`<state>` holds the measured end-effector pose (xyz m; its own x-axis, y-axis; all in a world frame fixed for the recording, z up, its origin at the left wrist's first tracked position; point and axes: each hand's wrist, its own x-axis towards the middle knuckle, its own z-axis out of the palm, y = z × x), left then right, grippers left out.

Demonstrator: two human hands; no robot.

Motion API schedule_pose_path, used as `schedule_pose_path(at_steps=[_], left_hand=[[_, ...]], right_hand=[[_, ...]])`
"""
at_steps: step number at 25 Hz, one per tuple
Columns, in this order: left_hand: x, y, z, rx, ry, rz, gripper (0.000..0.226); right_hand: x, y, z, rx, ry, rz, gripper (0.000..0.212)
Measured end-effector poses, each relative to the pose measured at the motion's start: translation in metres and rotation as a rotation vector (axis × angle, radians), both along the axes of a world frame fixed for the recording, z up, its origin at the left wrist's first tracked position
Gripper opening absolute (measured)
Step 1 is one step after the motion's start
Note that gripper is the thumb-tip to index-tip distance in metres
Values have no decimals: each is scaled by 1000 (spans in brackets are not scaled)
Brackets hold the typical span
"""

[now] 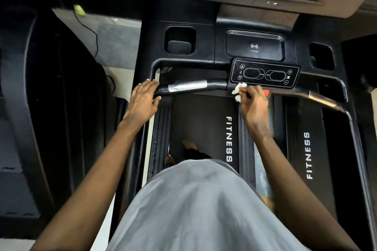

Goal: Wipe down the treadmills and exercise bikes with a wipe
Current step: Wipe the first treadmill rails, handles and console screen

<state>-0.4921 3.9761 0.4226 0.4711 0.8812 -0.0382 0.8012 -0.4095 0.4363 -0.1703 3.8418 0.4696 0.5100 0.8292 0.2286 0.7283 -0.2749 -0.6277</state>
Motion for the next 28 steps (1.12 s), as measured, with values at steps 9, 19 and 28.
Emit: schedule_pose_path(at_steps=[9, 19, 28], left_hand=[[-20, -23, 12, -100, -114, 212, 67], [-39, -48, 19, -325, -115, 391, 79], [-50, -51, 19, -423, -190, 467, 83]], right_hand=[[-71, 69, 3, -195, -149, 356, 26], [-83, 87, -9, -201, -199, 460, 22], [-155, 109, -9, -271, -181, 674, 26]])
